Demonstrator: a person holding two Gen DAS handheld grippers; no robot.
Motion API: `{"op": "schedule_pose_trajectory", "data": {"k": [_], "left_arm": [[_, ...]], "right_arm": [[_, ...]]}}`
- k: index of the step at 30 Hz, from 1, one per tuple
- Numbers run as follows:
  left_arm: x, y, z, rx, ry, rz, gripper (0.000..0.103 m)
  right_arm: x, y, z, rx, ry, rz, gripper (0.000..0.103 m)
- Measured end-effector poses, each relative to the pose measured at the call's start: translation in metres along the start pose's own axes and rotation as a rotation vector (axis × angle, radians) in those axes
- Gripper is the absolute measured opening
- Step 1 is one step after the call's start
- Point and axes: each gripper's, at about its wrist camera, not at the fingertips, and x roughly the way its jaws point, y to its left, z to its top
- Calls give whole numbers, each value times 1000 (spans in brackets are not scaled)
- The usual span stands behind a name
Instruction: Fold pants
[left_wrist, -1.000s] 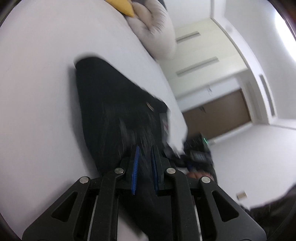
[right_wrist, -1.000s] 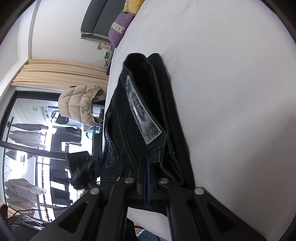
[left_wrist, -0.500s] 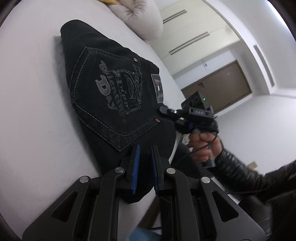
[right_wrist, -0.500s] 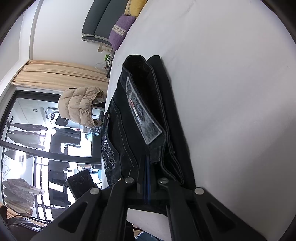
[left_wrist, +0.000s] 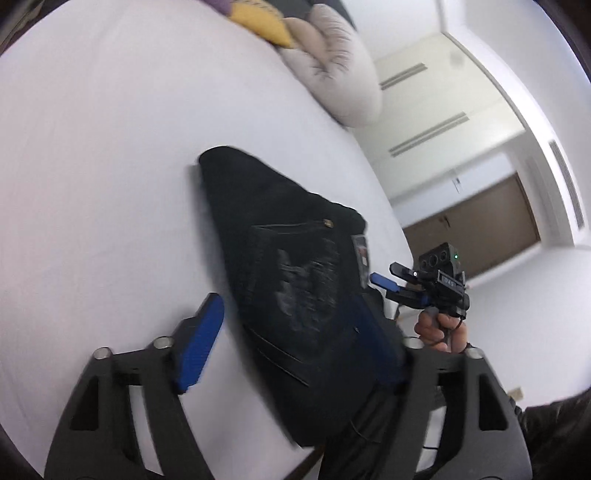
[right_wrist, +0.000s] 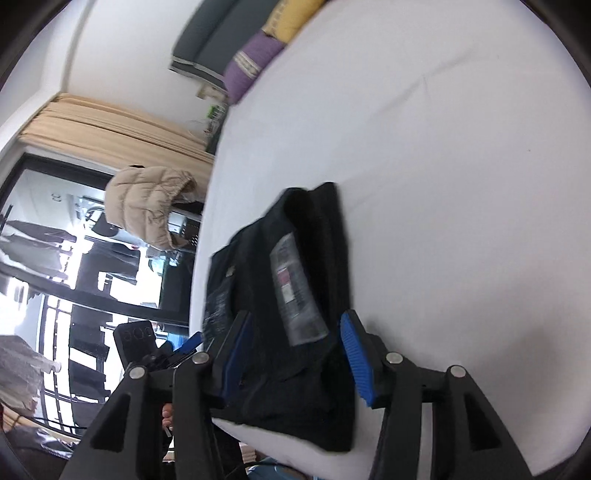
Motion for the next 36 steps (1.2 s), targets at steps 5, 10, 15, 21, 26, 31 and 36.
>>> {"op": "schedule_pose_trajectory", "data": {"k": [5, 10, 15, 21, 26, 31, 36], "left_arm": [[17, 14, 0, -88, 26, -20, 75], [38, 10, 13, -85, 94, -20, 75], [63, 0, 22, -35, 171, 35, 71], [76, -3, 24, -15, 192, 111, 27], [65, -16, 33, 46, 183, 113, 19], [49, -25, 67, 127, 106, 149, 19], [31, -31, 97, 160, 15, 201, 19]], "right_arm": [[24, -12, 20, 16, 82, 10, 62], [44, -1, 31, -21, 154, 21, 70], [63, 12, 28, -48, 192, -35, 58], [68, 36, 18, -101, 160, -161, 25], [61, 77, 16, -172, 110, -197, 20], [70, 117, 47, -214, 75, -161, 20], [107, 157, 97, -240, 54, -97, 20]]}}
